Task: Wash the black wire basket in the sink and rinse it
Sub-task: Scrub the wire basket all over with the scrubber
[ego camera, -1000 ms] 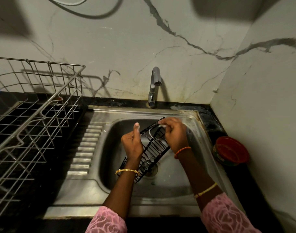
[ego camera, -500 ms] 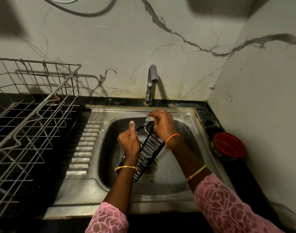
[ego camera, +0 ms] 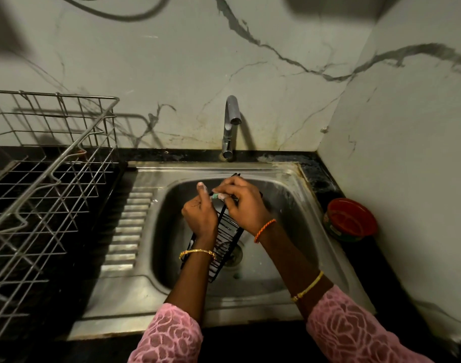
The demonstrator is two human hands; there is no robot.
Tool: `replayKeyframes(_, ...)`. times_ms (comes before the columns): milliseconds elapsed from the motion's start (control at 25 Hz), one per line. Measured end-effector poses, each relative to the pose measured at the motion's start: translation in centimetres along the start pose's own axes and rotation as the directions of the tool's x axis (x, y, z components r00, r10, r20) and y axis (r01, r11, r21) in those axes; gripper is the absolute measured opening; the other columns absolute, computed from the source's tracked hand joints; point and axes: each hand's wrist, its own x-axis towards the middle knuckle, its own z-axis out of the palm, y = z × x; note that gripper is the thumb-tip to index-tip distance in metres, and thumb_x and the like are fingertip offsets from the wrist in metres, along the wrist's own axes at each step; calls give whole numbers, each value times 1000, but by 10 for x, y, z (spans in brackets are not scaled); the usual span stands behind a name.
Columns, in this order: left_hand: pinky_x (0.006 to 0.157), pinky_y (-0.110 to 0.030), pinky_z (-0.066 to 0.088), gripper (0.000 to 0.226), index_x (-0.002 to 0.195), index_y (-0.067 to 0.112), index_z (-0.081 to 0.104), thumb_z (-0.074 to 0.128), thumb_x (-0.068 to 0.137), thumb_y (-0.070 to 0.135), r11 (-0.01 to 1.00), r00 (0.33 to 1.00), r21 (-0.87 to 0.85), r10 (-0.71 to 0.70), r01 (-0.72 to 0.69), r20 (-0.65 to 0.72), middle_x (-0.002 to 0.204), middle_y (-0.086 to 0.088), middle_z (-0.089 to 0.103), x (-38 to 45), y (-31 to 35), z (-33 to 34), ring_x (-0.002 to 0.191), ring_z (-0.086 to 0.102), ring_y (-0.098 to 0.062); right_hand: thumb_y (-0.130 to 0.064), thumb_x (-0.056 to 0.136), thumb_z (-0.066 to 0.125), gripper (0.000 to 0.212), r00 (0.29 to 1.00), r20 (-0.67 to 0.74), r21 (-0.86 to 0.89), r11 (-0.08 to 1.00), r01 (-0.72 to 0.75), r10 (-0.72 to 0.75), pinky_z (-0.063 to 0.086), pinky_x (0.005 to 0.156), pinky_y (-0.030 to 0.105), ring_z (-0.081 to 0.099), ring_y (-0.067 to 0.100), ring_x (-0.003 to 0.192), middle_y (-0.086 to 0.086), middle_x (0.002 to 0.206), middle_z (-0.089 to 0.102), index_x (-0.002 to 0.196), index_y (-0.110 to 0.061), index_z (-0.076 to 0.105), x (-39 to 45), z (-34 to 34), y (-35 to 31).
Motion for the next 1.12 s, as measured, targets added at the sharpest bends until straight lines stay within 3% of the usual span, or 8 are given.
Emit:
replayKeyframes(160,37,-16,20,58,43,15,38,49,97,33,998,996,-19,-63,61,-69,42,2,36,4,9,-2,31,33,-3,6,82,57,20,997,-3,-60,995,78,-78,47,83,18,56,17,94,12,99,61,94,-3,71,-22,-2,10)
replayKeyframes(280,36,-15,22,56,45,13,40,49,97,32,997,994,-24,-76,74,-75,44,1,37,7,12,-2,31,33,-4,6,81,59,18,993,-103,-4,998,60,-60,46,84,10,55,6,93,8,99,62,91,-3,72,-49,-6,22)
replayKeyframes(440,39,-20,22,57,45,13,40,49,97,33,997,994,-29,-74,71,-82,44,1,38,5,10,-2,41,30,-10,4,81,61,16,991,-108,15,996,85,-83,48,82,15,58,5,91,5,95,64,90,-4,71,-52,-13,28)
replayKeyframes(560,47,-25,25,57,45,13,43,49,97,34,990,983,-64,-135,127,-124,45,0,41,10,13,-4,43,33,-12,1,82,62,20,981,-194,123,992,-3,27,53,78,21,62,6,92,2,99,67,98,-9,67,-58,-13,33)
replayKeyframes(680,45,-26,23,58,43,14,39,49,98,32,996,992,-35,-84,81,-99,44,1,38,7,14,-3,40,30,-9,2,82,62,20,947,-314,148,989,-24,70,49,80,12,60,6,90,9,98,66,101,-1,68,-41,-6,27)
replayKeyframes(800,40,-20,22,59,42,14,39,49,98,31,998,995,-5,-58,58,-83,43,2,37,1,16,-1,36,29,-4,-1,82,65,15,952,-292,135,990,-49,87,42,78,3,56,2,85,7,93,62,96,1,69,-22,0,19)
replayKeyframes(960,49,-27,29,55,44,18,46,50,97,32,984,975,-109,-156,140,-160,46,2,46,9,18,-3,44,39,-11,0,83,62,13,934,-353,133,991,-10,57,49,79,15,59,6,87,6,91,64,92,-3,71,-42,4,25)
replayKeyframes(1120,56,-29,33,49,50,21,53,50,97,31,970,964,-160,-208,181,-167,53,2,51,9,18,-6,48,42,-8,3,80,65,13,926,-354,241,969,-48,134,49,77,13,61,4,87,1,91,65,89,-3,72,-52,2,29)
